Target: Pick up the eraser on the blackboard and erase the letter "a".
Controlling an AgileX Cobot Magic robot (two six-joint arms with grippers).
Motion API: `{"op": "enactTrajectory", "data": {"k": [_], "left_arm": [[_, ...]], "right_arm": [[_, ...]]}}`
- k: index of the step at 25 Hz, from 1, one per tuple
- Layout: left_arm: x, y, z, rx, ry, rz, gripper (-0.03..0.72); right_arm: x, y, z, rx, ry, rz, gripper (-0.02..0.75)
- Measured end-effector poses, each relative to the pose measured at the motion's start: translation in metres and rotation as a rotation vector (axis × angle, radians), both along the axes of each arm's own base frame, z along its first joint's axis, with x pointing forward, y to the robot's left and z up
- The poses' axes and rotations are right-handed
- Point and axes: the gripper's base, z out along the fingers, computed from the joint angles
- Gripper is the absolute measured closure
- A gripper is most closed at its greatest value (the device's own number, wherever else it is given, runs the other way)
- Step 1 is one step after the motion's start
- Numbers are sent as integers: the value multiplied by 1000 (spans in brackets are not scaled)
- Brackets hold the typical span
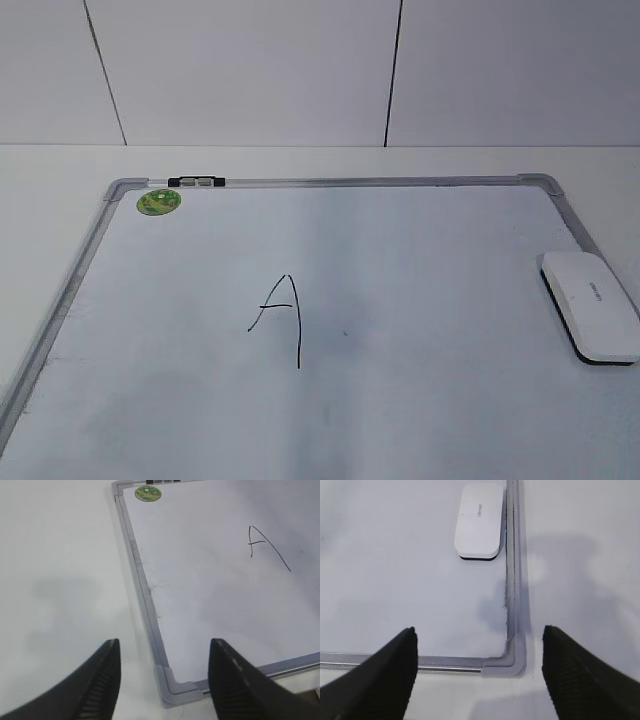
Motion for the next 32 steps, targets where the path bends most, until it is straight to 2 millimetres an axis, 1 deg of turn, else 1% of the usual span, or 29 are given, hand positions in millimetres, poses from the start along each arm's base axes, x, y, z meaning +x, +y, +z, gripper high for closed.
{"op": "enactTrajectory", "data": {"k": [6,15,25,28,32], "left_arm": [[0,0,0,1,-2,1,285],[0,0,0,-3,-3,-1,331],[0,0,0,-4,-6,-1,338],[-2,0,0,-6,-19,-1,351],[-8,1,0,-11,-59,25,369]], "right_arm": [[0,0,1,-2,-8,-1,145],[1,0,0,-2,-8,-1,145],[0,0,0,-1,-13,0,145],[-4,-1,0,5,-42,0,146],[-17,-4,0,24,-128,-1,145]]}}
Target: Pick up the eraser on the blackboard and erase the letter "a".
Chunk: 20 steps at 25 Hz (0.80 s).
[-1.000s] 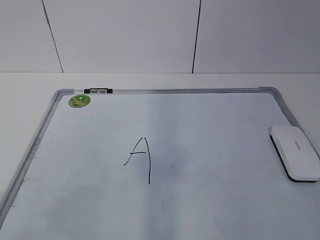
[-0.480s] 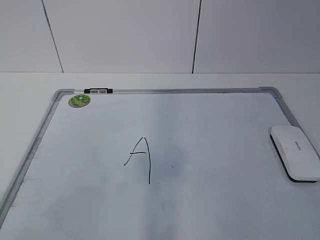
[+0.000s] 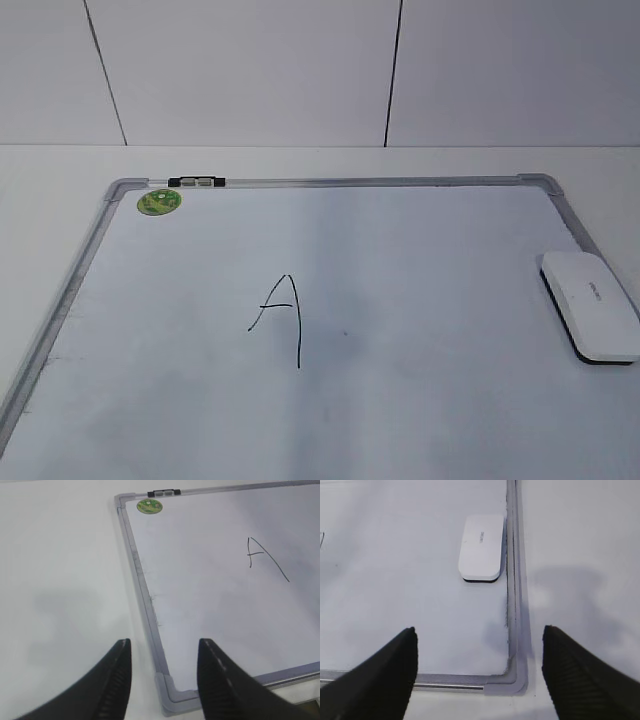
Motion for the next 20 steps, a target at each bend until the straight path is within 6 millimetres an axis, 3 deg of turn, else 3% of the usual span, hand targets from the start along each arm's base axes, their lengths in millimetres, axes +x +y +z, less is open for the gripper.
{"op": "enactTrajectory", "data": {"k": [20], "left_arm": [[1,-1,0,-2,-4,156,402]], "right_arm": [[-6,2,0,0,-21,-218,146]]}}
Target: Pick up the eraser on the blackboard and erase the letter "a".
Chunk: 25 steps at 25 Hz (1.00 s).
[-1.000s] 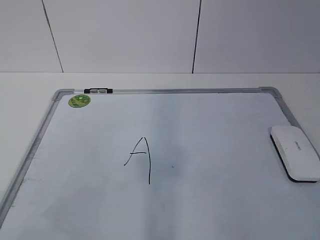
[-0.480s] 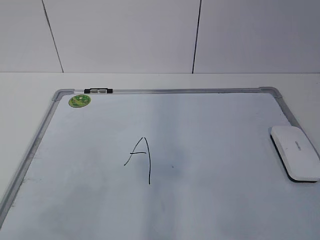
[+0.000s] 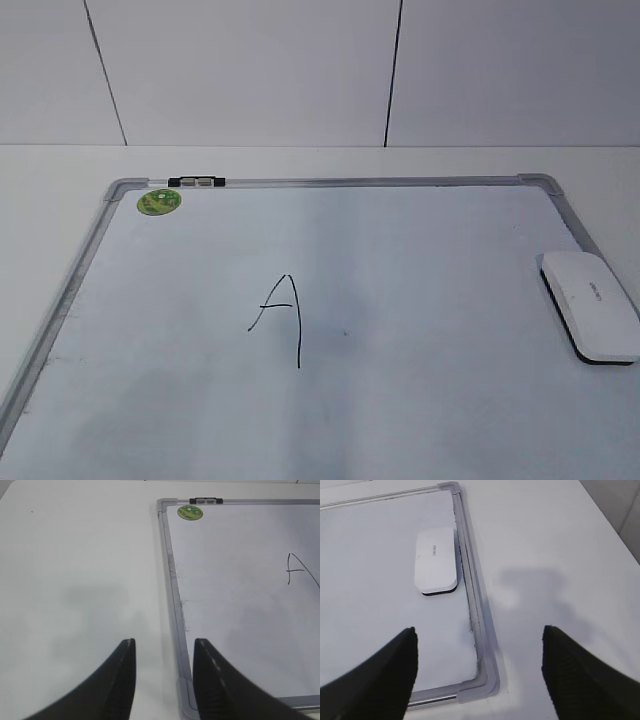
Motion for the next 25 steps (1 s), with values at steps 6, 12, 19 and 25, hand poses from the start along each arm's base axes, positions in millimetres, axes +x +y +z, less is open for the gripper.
{"op": "enactTrajectory", "data": {"k": [6,12,19,25], "left_arm": [[0,0,0,0,0,6,419],[0,0,0,0,0,6,422],[0,0,0,0,0,6,423],[0,0,0,0,0,6,442]], "right_arm": [[0,0,0,-2,0,-19,146],[0,0,0,-2,0,-19,146],[0,0,0,-2,0,-21,146],[0,0,0,-2,0,-21,146]]}}
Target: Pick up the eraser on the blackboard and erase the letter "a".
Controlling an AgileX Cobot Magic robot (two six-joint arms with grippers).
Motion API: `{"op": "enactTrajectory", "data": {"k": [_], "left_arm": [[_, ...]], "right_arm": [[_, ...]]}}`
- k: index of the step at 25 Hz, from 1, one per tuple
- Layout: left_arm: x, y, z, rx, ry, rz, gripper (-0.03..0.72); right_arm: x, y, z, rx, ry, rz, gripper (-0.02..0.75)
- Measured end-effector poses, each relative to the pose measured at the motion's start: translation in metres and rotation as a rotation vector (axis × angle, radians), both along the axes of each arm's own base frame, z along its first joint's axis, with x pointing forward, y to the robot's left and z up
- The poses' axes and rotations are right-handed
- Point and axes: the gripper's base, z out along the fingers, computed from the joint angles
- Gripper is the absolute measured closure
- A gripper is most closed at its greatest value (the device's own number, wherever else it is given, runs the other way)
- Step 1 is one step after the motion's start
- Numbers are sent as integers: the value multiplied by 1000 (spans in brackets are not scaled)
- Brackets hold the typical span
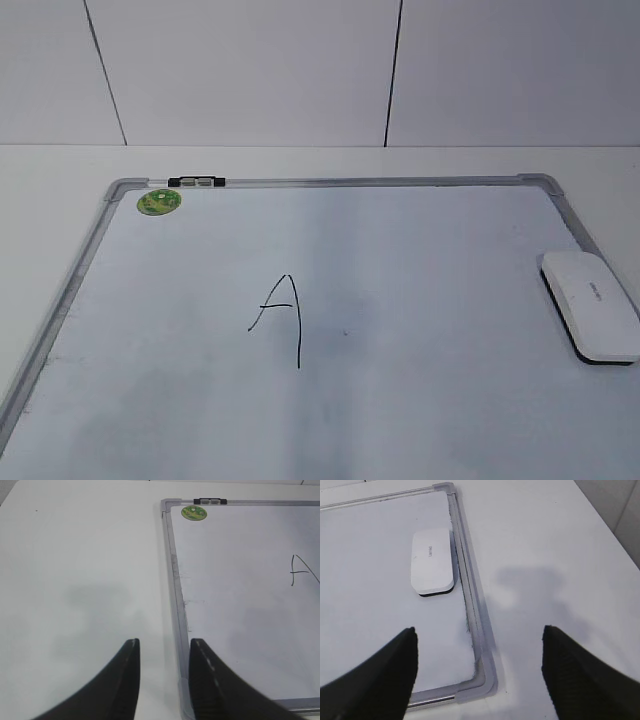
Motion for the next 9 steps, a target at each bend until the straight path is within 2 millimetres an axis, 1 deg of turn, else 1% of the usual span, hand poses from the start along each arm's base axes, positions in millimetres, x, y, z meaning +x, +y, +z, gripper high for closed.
{"op": "enactTrajectory", "data": {"k": [9], "left_arm": [[0,0,0,0,0,0,448]], "right_arm": [[0,0,0,0,0,0,146]]}}
